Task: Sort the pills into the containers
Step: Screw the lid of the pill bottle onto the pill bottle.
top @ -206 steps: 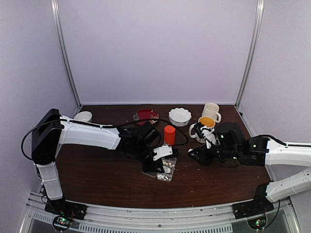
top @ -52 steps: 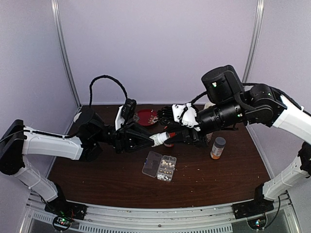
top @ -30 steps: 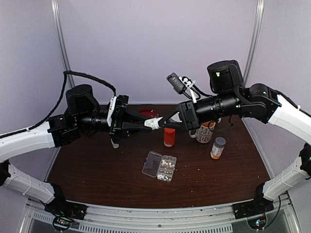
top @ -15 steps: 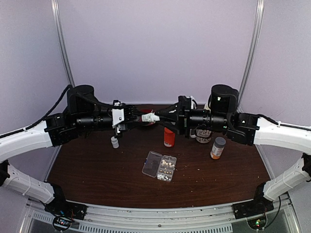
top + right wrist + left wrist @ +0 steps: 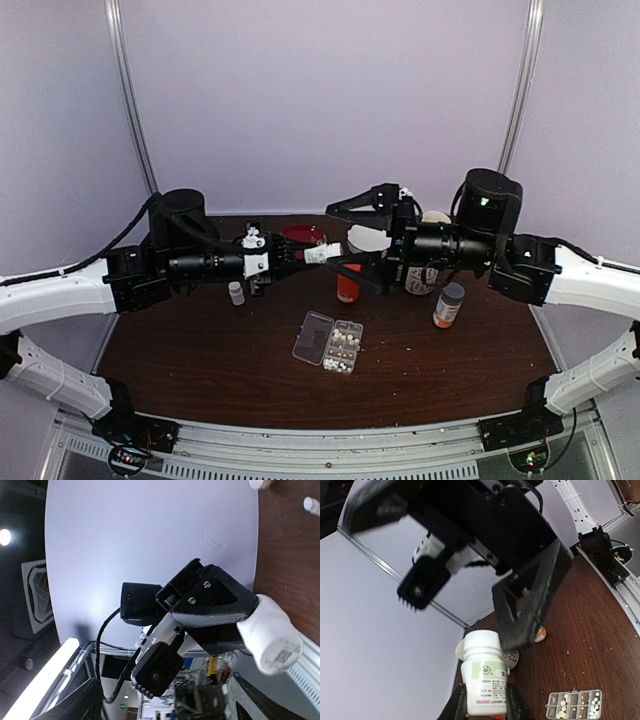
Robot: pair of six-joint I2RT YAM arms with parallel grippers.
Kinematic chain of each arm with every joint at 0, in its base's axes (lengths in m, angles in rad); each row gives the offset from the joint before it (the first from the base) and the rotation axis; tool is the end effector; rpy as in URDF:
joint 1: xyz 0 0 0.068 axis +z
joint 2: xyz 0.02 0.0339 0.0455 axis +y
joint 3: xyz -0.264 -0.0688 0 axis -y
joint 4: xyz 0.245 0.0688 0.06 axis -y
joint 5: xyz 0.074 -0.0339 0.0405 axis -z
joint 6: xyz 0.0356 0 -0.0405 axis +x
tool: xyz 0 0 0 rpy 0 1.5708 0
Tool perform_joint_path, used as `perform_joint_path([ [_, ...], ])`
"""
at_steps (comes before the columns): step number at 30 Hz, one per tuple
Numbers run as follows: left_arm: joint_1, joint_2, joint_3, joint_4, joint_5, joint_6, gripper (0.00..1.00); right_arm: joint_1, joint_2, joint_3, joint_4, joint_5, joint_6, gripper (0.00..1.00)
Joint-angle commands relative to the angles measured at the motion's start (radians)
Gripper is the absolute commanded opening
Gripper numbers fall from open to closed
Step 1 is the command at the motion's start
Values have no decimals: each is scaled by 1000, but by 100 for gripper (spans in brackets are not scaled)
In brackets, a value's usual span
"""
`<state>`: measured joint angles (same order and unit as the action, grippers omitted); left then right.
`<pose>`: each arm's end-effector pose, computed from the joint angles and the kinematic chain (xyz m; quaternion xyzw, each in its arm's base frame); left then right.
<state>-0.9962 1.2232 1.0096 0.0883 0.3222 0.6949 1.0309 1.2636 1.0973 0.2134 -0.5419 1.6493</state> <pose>0.1477 -0.2488 0.3549 0.6244 0.4116 -0.2169 0.6274 0.1365 0.2634 0.3887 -0.0179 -0.6925 -0.7209 0.0204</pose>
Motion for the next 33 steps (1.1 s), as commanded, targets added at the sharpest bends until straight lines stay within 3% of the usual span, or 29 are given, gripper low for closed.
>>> perform_joint_path([
  [1, 13, -39, -53, 77, 3, -66, 0, -19, -121, -14, -247, 21, -491, 93],
  [4, 16, -52, -75, 108, 36, -117, 0, -35, -127, 6, -329, -38, -785, 94],
  [7, 15, -56, -89, 151, 82, -192, 0, -30, -92, 136, -573, -65, -1194, 88],
  [8, 15, -55, -93, 169, 109, -227, 0, -17, -82, 186, -708, -15, -1435, 85],
  [10, 15, -52, -104, 211, 148, -283, 0, 13, -92, 217, -804, 147, -1754, 85],
  [13, 15, -43, -114, 262, 189, -352, 0, 23, -140, 147, -730, 263, -2071, 85],
  [18, 15, -35, -108, 263, 230, -412, 0, 23, -227, -38, -513, 165, -2515, 80],
  [21, 15, -39, -110, 262, 234, -421, 0, 23, -233, -48, -441, 135, -2635, 77],
  [25, 15, -35, -110, 270, 242, -434, 0, 31, -197, 19, -493, 144, -2720, 70],
  [33, 14, -5, -89, 263, 305, -462, 0, 34, -177, 69, -537, 190, -2814, 68],
])
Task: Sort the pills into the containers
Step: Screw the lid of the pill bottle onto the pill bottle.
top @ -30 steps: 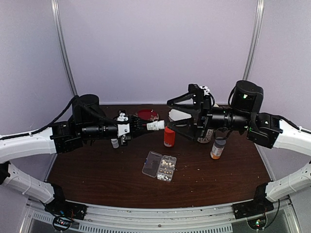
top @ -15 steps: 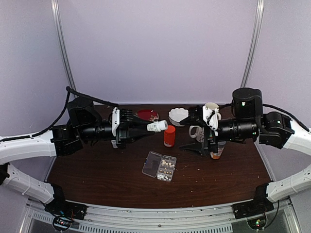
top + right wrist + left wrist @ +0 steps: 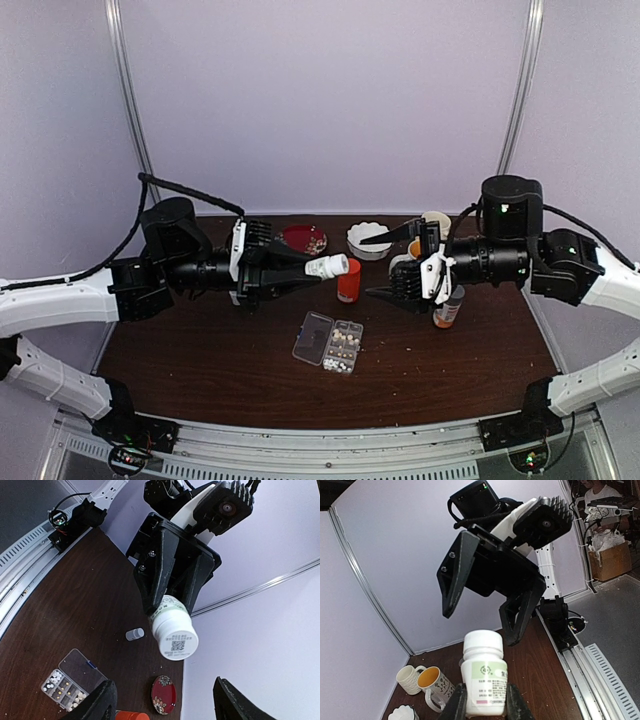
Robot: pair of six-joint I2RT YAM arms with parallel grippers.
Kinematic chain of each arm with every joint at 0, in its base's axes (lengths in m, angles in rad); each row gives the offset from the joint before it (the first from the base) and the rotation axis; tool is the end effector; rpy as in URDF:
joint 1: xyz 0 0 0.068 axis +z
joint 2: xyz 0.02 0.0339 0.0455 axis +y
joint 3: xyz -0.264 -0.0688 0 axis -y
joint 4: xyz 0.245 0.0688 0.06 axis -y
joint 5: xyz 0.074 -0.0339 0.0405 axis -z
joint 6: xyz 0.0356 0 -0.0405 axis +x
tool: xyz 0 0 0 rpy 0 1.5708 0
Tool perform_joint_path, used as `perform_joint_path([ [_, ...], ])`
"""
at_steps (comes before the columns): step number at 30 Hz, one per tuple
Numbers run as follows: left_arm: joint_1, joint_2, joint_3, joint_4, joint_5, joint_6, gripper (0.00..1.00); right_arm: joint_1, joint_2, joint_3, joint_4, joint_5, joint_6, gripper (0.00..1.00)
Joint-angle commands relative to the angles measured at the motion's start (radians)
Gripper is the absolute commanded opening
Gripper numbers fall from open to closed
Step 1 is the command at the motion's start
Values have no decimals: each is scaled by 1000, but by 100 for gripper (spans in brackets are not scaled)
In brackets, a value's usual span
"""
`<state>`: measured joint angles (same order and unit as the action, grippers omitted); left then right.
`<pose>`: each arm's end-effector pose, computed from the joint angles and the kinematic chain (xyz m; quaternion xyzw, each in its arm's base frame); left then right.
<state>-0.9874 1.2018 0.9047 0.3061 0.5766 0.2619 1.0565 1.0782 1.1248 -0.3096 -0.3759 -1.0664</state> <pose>0.1383 -0.2448 0.3463 0.5585 0.4293 -0.4288 0.5656 0.1069 0.2158 0.3896 -0.7362 0.2810 0.1453 0.5983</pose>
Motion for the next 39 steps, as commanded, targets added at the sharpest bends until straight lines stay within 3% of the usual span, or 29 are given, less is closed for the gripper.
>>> perform_joint_path([
  [1, 5, 20, 17, 45, 56, -34, 0, 9, 14, 50, -25, 26, -109, 68],
  [8, 5, 35, 22, 48, 72, -51, 0, 15, 63, 126, -101, 15, -154, 47],
  [29, 5, 50, 40, 28, 78, -52, 0, 56, 127, 179, -170, 18, -181, 47],
  [33, 5, 51, 43, 25, 81, -50, 0, 60, 132, 182, -170, 17, -174, 40],
  [36, 4, 52, 43, 24, 82, -51, 0, 60, 134, 182, -167, 15, -168, 26],
  [39, 3, 54, 44, 24, 83, -51, 0, 60, 134, 181, -162, 14, -152, 20],
])
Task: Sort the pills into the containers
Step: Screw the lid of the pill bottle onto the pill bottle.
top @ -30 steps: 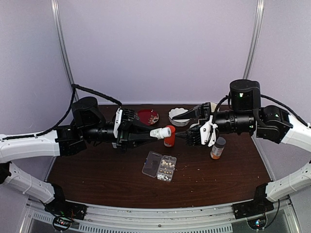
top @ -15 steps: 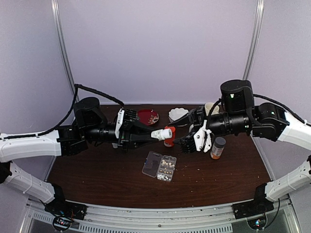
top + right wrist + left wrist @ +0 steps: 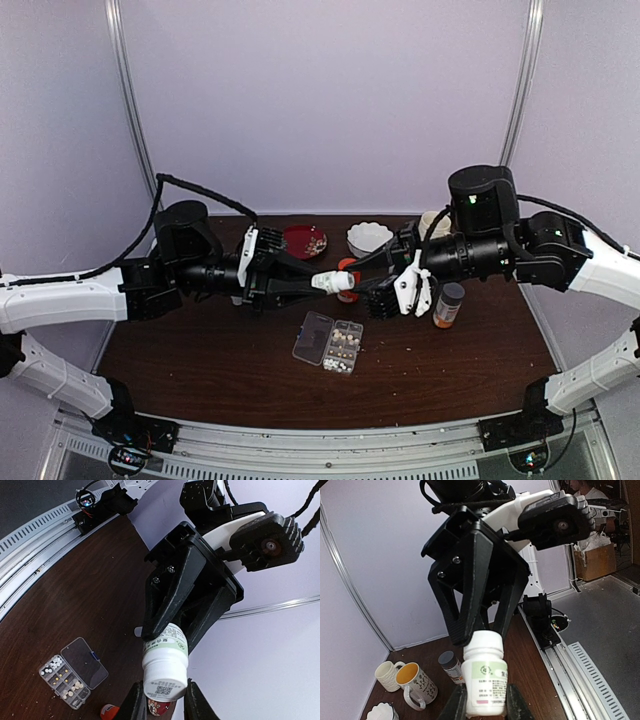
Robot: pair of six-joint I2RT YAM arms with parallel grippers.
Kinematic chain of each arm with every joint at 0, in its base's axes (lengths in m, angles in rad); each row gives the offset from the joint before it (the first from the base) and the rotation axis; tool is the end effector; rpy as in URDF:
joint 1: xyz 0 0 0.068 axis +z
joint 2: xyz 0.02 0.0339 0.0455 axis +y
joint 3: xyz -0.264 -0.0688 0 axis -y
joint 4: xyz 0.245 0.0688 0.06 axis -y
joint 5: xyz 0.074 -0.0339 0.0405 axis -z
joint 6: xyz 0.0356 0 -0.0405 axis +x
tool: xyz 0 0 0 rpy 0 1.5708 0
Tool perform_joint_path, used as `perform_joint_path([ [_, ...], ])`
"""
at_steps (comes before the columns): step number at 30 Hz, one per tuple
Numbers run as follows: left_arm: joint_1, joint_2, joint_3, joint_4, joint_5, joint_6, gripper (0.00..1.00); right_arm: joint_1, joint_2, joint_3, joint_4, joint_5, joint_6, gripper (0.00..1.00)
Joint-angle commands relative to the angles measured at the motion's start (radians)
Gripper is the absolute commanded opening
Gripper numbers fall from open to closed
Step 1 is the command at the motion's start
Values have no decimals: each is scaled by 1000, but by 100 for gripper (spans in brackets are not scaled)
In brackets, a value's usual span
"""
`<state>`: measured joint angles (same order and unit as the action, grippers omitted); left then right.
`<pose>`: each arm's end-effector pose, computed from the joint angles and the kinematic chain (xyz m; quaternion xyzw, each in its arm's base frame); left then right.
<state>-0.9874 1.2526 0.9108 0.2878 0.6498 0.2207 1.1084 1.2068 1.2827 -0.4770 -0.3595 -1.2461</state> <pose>0.1421 -0.2543 0.3331 0.5714 0.4415 -0.4587 0.5178 0.1068 0.2424 0.3967 -0.7955 0.2234 0.1113 0.5521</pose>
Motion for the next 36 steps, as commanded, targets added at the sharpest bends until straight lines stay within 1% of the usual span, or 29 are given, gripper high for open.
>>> perform_joint_path([
  [1, 4, 4, 39, 42, 10, -10, 0, 10, 4, 23, 6, -2, 35, 20],
  [3, 4, 6, 40, 42, 10, -9, 0, 13, 9, 23, 14, 12, 64, 18],
  [6, 4, 7, 40, 42, 8, -9, 0, 16, 16, 30, 31, 31, 152, 15],
  [8, 3, 7, 42, 43, 8, -9, 0, 18, 20, 35, 44, 38, 237, 13],
  [10, 3, 7, 42, 45, 7, -8, 0, 19, 24, 44, 68, 41, 361, 11],
  [13, 4, 6, 40, 42, -1, -1, 0, 19, 38, 69, 84, 41, 606, 8],
  [16, 4, 6, 41, 27, -14, 19, 0, 22, 47, 91, 82, 0, 860, 7],
  [19, 2, 9, 42, 16, -26, 42, 0, 29, 26, 61, 149, -39, 1108, 7],
  [21, 0, 7, 43, 11, -31, 59, 0, 34, 9, 29, 194, -72, 1230, 8],
  [22, 0, 7, 43, 10, -32, 68, 0, 36, 3, 17, 216, -77, 1328, 8],
  [25, 0, 1, 48, 3, -40, 96, 0, 37, 3, 7, 242, -53, 1552, 7],
  [28, -2, 2, 64, -25, -51, 131, 0, 36, 18, 24, 229, -1, 1782, 1],
  [30, -4, 1, 74, -46, -68, 161, 0, 37, 30, 38, 208, 36, 1932, 2],
  [35, -8, 1, 89, -81, -109, 246, 0, 35, 35, 23, 198, 55, 2284, 1],
  [36, -8, 2, 96, -92, -116, 264, 0, 33, 32, 20, 201, 55, 2337, 0],
])
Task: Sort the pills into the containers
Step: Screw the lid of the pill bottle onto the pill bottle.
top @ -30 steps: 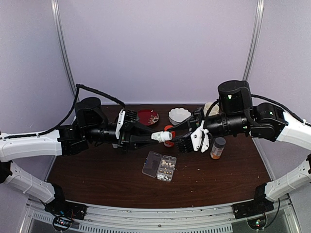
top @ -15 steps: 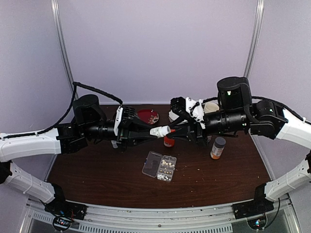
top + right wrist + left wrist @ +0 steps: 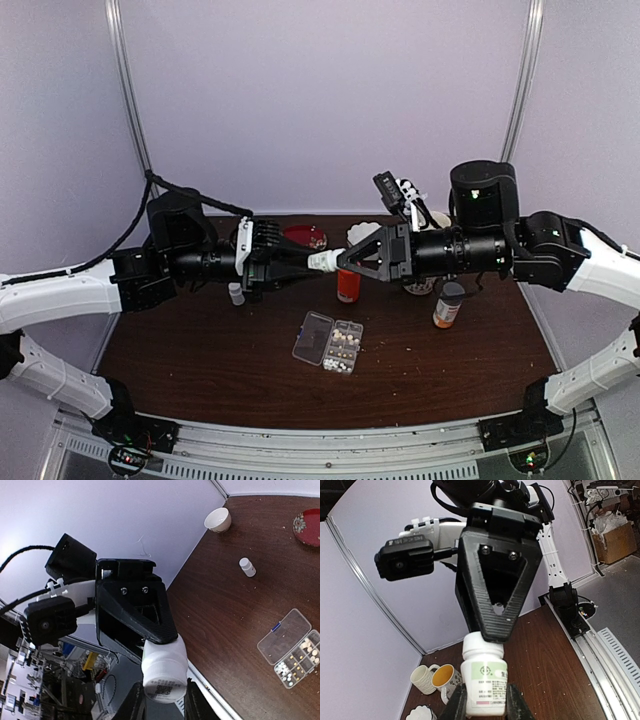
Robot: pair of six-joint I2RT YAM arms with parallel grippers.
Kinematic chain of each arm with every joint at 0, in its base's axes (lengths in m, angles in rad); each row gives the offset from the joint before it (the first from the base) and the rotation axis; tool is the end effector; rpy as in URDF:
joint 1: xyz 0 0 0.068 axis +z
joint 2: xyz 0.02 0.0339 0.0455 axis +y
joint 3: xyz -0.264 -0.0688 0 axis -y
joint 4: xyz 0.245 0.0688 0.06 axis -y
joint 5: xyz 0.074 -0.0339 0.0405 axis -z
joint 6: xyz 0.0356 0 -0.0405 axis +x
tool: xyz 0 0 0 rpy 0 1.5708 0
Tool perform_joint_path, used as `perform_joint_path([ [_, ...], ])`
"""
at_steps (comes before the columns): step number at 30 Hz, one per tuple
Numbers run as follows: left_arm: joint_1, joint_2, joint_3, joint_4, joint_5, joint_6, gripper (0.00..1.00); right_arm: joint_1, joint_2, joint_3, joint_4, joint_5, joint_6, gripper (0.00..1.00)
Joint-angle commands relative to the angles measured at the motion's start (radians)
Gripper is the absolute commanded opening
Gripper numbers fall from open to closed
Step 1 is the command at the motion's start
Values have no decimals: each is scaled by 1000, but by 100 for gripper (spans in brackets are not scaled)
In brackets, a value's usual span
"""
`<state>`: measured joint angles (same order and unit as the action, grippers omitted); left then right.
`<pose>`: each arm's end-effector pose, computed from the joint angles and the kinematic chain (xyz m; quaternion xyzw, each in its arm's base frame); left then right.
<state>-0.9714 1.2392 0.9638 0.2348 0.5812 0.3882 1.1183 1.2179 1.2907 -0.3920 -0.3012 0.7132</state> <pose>0.1474 -0.2503 0.3500 0.5888 0.4127 -0.3887 0.5761 0.1091 0.2486 0.4050 -0.2473 0.7673 0.5333 0.2564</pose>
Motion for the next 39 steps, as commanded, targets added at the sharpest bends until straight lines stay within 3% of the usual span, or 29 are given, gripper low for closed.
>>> perform_joint_path([
  [1, -24, 16, 51, -50, -56, 120, 0, 20, 19, 8, 125, -5, 439, 0],
  [6, -30, 22, 94, -115, -103, 246, 0, 8, 30, -27, 191, -41, 823, 0],
  [10, -48, 22, 94, -132, -190, 364, 0, 19, 30, -115, 385, -67, 1123, 3],
  [12, -54, 18, 85, -122, -232, 376, 0, 20, 26, -122, 456, -56, 1118, 28],
  [13, -54, 15, 81, -117, -246, 360, 0, 20, 17, -120, 463, -38, 1075, 50],
  [14, -54, 8, 75, -112, -248, 344, 0, 20, 3, -114, 446, -19, 999, 81],
  [15, -54, 0, 65, -103, -248, 325, 0, 19, -12, -109, 431, -6, 915, 97],
  [16, -54, -7, 55, -94, -246, 300, 0, 18, -28, -109, 421, -3, 825, 99],
  [19, -54, -42, 20, -72, -233, 246, 0, 10, -67, -91, 301, -77, 483, 100],
  [23, -53, -68, -3, -52, -201, 183, 0, 9, -89, -2, -31, -86, -141, 100],
  [26, -55, -69, 6, -49, -152, 126, 0, 8, -93, 33, -206, -15, -534, 100],
  [29, -53, -61, 12, -24, -95, 56, 0, 8, -78, 66, -268, 45, -890, 100],
  [33, -53, -49, 15, 25, -25, -39, 0, 10, -74, 62, -191, 108, -1242, 100],
  [39, -54, -26, 29, 41, 28, -123, 0, 14, -116, -15, 44, 42, -1484, 100],
])
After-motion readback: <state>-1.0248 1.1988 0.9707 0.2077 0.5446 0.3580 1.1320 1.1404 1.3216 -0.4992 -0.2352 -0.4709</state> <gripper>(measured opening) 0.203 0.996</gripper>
